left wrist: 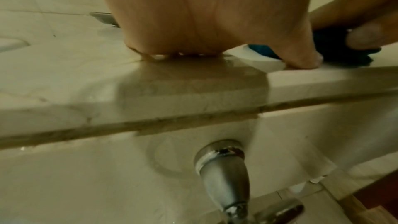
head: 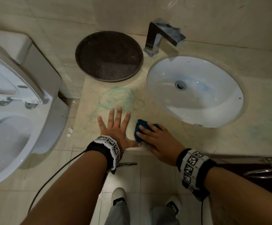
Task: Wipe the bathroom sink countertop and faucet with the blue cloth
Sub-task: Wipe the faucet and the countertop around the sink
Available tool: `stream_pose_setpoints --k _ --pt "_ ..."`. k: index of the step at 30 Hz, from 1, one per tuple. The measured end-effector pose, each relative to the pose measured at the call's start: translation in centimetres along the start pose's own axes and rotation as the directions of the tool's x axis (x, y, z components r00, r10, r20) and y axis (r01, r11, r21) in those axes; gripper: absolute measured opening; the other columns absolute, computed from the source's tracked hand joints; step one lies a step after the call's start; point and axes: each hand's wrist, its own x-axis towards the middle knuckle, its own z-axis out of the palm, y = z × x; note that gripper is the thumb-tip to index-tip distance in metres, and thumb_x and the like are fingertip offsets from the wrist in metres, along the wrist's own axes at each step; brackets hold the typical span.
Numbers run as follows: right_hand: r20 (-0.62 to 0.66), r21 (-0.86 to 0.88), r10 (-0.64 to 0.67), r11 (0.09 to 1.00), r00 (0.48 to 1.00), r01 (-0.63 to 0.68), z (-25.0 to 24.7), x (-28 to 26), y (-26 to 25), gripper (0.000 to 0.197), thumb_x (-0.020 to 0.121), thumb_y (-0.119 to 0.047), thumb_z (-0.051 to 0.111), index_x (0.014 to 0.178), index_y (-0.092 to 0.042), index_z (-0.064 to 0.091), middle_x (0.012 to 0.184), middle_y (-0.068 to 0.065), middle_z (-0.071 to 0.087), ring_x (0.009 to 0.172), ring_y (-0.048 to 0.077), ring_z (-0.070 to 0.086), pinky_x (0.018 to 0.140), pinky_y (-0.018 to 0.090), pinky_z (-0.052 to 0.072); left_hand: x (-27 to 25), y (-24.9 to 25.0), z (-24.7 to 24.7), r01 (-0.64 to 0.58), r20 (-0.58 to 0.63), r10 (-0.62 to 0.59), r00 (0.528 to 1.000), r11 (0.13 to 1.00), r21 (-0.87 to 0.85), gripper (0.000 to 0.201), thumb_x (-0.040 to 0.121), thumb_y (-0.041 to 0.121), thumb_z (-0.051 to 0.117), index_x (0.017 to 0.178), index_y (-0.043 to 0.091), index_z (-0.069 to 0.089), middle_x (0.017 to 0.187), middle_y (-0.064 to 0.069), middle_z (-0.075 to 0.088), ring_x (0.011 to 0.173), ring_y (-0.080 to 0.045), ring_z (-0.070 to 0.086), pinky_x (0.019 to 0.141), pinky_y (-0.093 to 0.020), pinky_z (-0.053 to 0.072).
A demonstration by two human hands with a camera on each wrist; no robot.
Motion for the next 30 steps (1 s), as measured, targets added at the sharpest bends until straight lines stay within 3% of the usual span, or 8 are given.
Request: stream_pose_setpoints --k 2,4,7,11,17,21,25,30 --pt "0.032 -0.014 -0.020 1.000 0.999 0.020 0.6 0.3 0.2 0.065 0.084 -0.044 0.003 0.147 -0.032 0.011 0.154 -0.014 0.002 0.140 0.011 -0.012 0.113 0.033 -0.008 0.1 0.2 0.1 0.006 -0.004 -0.006 1.000 1.000 0.000 0.120 0.057 0.094 0.032 0.142 0.034 -0.028 0.146 -0.001 -0.043 0.136 -0.029 -0.036 0.106 -0.066 -0.013" --pt "0.034 -0.030 -0.015 0.999 0.999 0.016 1.1 1.1 0.7 0.067 0.081 -0.040 0.001 0.147 -0.034 0.008 0.152 -0.017 -0.003 0.140 0.009 -0.010 0.113 0.032 -0.005 0.2 0.2 0.1 0.004 -0.001 -0.004 1.000 1.000 0.004 0.120 0.057 0.095 0.031 0.141 0.034 -0.029 0.145 -0.001 -0.043 0.136 -0.029 -0.035 0.106 -0.066 -0.014" --pt "0.012 -0.061 0.038 0.997 0.999 -0.038 0.8 2.7 1.2 0.064 0.083 -0.037 0.008 0.147 -0.035 0.011 0.152 -0.016 -0.003 0.145 0.016 0.003 0.115 0.036 0.007 0.3 0.1 0.2 0.001 -0.002 -0.001 1.000 1.000 0.010 0.121 0.056 0.095 0.031 0.141 0.034 -0.030 0.143 -0.001 -0.045 0.136 -0.029 -0.035 0.105 -0.065 -0.015" --pt "-0.062 -0.036 0.194 0.980 0.979 -0.196 -0.5 4.9 2.3 0.057 0.097 -0.018 0.031 0.147 -0.035 0.009 0.157 -0.010 0.000 0.146 0.017 0.002 0.116 0.036 0.005 0.4 0.0 0.0 0.004 0.038 -0.005 0.999 1.000 0.011 0.121 0.057 0.095 0.032 0.138 0.034 -0.034 0.137 0.000 -0.050 0.134 -0.029 -0.038 0.104 -0.066 -0.017" --pt "-0.170 0.161 0.334 0.938 0.927 -0.308 -1.7 6.3 5.1 0.054 0.098 -0.011 0.035 0.147 -0.029 0.020 0.158 -0.003 0.008 0.145 0.023 0.011 0.118 0.038 0.013 0.4 0.0 -0.2 -0.002 0.071 0.002 0.997 1.000 0.004 0.120 0.058 0.094 0.033 0.137 0.034 -0.035 0.131 -0.001 -0.053 0.132 -0.029 -0.041 0.104 -0.067 -0.015" --pt "-0.151 0.287 0.426 0.883 0.892 -0.373 -2.0 6.4 5.5 0.053 0.098 -0.009 0.034 0.147 -0.025 0.020 0.157 0.001 0.012 0.143 0.023 0.019 0.118 0.035 0.015 0.5 -0.1 -0.2 -0.010 0.076 0.011 0.997 1.000 -0.005 0.120 0.058 0.093 0.034 0.137 0.035 -0.035 0.132 0.000 -0.054 0.132 -0.029 -0.042 0.104 -0.067 -0.015" --pt "-0.138 0.285 0.421 0.884 0.896 -0.371 -2.1 5.9 5.0 0.053 0.098 -0.007 0.033 0.147 -0.023 0.020 0.157 0.002 0.010 0.144 0.023 0.014 0.118 0.036 0.013 0.4 -0.1 -0.2 -0.014 0.071 0.015 0.997 1.000 -0.012 0.119 0.059 0.093 0.034 0.137 0.035 -0.035 0.132 0.000 -0.054 0.132 -0.029 -0.042 0.104 -0.067 -0.015" --pt "-0.064 0.110 0.301 0.950 0.951 -0.293 -1.9 2.8 3.6 0.054 0.097 -0.011 0.035 0.147 -0.026 0.021 0.157 -0.001 0.011 0.145 0.023 0.006 0.117 0.036 0.008 0.4 -0.1 -0.3 -0.015 0.076 0.016 0.997 1.000 -0.016 0.119 0.059 0.093 0.034 0.137 0.035 -0.035 0.133 0.000 -0.053 0.132 -0.029 -0.041 0.104 -0.067 -0.017"
